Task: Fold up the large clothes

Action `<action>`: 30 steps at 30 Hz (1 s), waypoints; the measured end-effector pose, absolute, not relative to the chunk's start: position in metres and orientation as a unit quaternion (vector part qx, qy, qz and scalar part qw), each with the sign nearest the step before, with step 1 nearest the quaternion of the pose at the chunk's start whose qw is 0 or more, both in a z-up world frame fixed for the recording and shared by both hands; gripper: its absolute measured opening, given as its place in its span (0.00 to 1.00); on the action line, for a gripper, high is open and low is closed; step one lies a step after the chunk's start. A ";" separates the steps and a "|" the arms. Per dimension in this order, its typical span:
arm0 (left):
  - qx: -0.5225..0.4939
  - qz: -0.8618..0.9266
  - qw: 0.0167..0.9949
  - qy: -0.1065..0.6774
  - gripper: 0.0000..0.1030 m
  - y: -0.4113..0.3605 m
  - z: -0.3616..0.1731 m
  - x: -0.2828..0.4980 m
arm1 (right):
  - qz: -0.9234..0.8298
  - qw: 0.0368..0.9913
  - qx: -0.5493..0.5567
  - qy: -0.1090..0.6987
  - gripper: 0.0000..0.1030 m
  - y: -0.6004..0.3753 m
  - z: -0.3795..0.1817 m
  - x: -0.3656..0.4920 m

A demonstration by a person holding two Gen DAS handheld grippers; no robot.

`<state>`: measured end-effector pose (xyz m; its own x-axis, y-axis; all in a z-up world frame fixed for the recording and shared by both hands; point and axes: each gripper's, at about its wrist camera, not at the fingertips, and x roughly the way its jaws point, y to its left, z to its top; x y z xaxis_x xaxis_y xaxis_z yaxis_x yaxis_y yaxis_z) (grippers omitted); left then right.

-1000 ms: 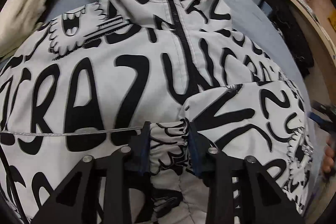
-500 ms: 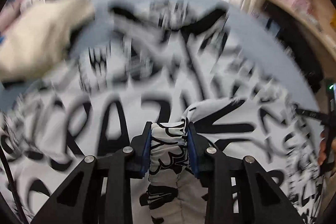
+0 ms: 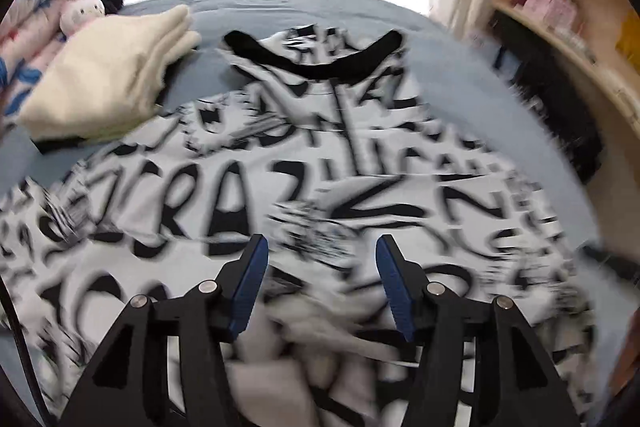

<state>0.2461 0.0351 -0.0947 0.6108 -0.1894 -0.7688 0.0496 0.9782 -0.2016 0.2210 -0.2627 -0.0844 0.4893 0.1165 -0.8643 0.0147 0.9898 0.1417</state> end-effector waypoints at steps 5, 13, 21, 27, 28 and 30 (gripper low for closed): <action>-0.083 -0.056 0.881 0.462 0.53 0.000 -0.119 0.247 | 0.064 0.856 0.038 0.511 0.39 -0.188 -0.114 0.216; -0.005 0.025 0.860 0.509 0.54 0.006 -0.165 0.254 | -0.067 0.841 0.032 0.536 0.19 -0.261 -0.147 0.207; -0.042 0.004 0.855 0.517 0.60 0.023 -0.176 0.246 | -0.064 0.842 0.117 0.523 0.00 -0.317 -0.149 0.180; -0.039 0.004 0.854 0.519 0.60 0.023 -0.173 0.245 | -0.077 0.842 0.113 0.522 0.00 -0.310 -0.154 0.186; -0.037 0.005 0.854 0.518 0.60 0.023 -0.172 0.244 | -0.074 0.842 0.115 0.522 0.01 -0.309 -0.153 0.184; -0.033 0.008 0.856 0.517 0.60 0.021 -0.171 0.242 | -0.073 0.841 0.122 0.521 0.02 -0.312 -0.152 0.178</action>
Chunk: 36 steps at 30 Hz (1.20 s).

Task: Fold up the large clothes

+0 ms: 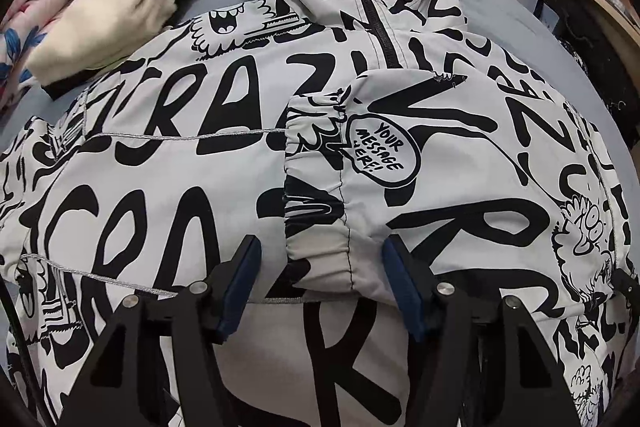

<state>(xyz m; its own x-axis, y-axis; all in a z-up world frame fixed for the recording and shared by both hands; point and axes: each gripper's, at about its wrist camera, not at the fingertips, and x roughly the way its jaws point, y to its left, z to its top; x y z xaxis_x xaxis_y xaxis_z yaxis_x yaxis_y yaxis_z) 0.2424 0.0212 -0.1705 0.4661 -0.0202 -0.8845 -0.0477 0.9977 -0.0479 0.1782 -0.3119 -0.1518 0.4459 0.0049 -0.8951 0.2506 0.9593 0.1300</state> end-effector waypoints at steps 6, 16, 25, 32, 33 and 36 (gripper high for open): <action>-0.021 0.015 0.859 0.512 0.60 0.015 -0.161 0.233 | -0.078 0.840 0.149 0.516 0.03 -0.315 -0.157 0.176; -0.026 -0.009 0.871 0.491 0.66 0.006 -0.125 0.210 | -0.070 0.834 0.162 0.523 0.44 -0.292 -0.144 0.166; -0.035 -0.024 0.889 0.455 0.66 0.009 -0.098 0.182 | -0.045 0.821 0.176 0.542 0.44 -0.264 -0.132 0.142; -0.021 -0.032 0.893 0.448 0.69 0.008 -0.085 0.154 | -0.025 0.829 0.161 0.536 0.44 -0.241 -0.112 0.122; -0.026 -0.032 0.892 0.451 0.69 0.009 -0.083 0.151 | -0.020 0.832 0.152 0.533 0.44 -0.235 -0.107 0.119; -0.048 -0.034 0.885 0.462 0.69 0.016 -0.079 0.142 | -0.012 0.839 0.134 0.526 0.44 -0.220 -0.096 0.110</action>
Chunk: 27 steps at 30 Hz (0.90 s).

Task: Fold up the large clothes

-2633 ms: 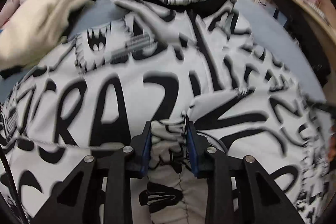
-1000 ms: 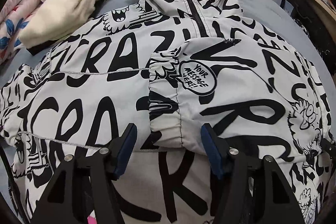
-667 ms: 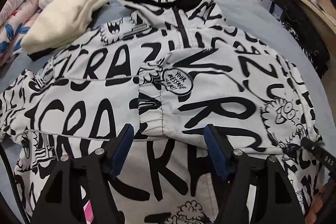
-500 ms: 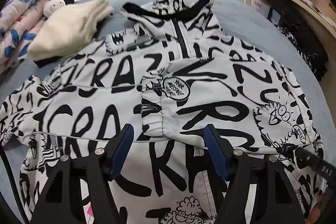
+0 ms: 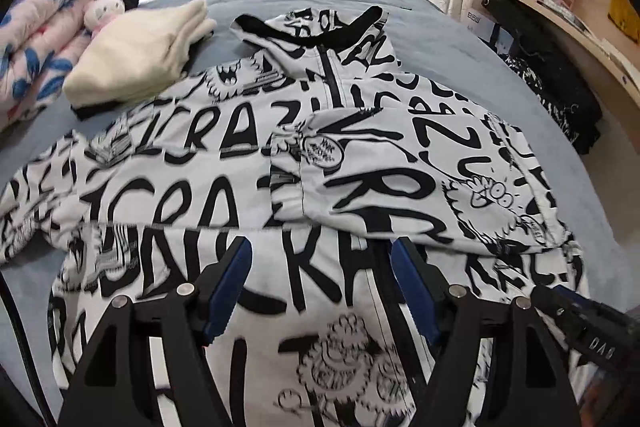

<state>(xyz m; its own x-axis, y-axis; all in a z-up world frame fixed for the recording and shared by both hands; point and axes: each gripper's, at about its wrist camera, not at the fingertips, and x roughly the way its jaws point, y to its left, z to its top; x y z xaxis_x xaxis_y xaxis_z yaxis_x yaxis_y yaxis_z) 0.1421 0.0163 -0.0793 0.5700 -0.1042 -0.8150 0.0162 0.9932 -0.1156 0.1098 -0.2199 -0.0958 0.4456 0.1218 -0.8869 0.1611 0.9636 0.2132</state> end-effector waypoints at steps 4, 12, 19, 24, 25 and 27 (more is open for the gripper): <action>-0.062 -0.032 0.886 0.457 0.69 0.030 -0.069 0.127 | -0.001 0.849 0.113 0.516 0.44 -0.201 -0.081 0.099; -0.077 -0.026 0.902 0.424 0.69 0.072 -0.039 0.095 | 0.017 0.869 0.059 0.491 0.44 -0.148 -0.053 0.079; -0.053 -0.007 0.923 0.380 0.69 0.105 -0.014 0.065 | 0.026 0.885 0.001 0.465 0.44 -0.097 -0.036 0.062; -0.056 0.013 0.928 0.368 0.69 0.144 0.000 0.047 | 0.049 0.891 -0.038 0.449 0.44 -0.051 -0.028 0.056; -0.061 0.018 0.928 0.366 0.69 0.157 0.001 0.044 | 0.053 0.892 -0.044 0.447 0.44 -0.043 -0.027 0.055; -0.072 0.029 0.927 0.366 0.69 0.177 0.001 0.039 | 0.064 0.893 -0.054 0.442 0.44 -0.024 -0.024 0.055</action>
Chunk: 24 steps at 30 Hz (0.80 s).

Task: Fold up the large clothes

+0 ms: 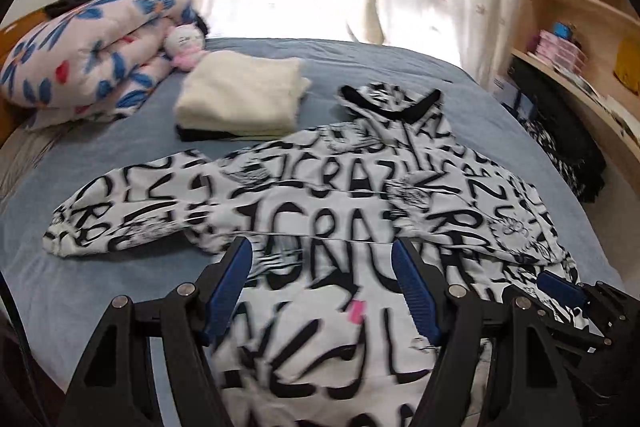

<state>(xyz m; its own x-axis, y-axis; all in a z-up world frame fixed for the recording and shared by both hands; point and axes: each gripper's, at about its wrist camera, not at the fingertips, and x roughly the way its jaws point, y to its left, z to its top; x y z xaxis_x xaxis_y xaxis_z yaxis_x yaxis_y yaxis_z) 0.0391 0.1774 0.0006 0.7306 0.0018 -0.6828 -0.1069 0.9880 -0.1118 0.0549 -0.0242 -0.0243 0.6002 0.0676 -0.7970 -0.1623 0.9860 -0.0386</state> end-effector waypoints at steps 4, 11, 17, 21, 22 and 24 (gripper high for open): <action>-0.101 0.057 0.920 0.374 0.69 0.227 -0.008 0.032 | 0.093 0.897 -0.066 0.427 0.45 0.018 -0.018 0.056; -0.163 0.096 0.898 0.396 0.69 0.322 -0.046 0.028 | 0.125 0.902 -0.075 0.406 0.51 0.079 -0.018 0.069; -0.224 0.110 0.872 0.421 0.69 0.407 -0.089 0.035 | 0.142 0.897 -0.086 0.410 0.51 0.134 -0.036 0.095; -0.277 0.123 0.856 0.418 0.69 0.457 -0.113 0.036 | 0.152 0.896 -0.105 0.404 0.51 0.172 -0.049 0.109; -0.291 0.125 0.852 0.417 0.69 0.469 -0.119 0.036 | 0.154 0.895 -0.107 0.404 0.51 0.179 -0.051 0.112; -0.313 0.129 0.845 0.414 0.69 0.487 -0.129 0.037 | 0.161 0.894 -0.109 0.405 0.51 0.194 -0.057 0.119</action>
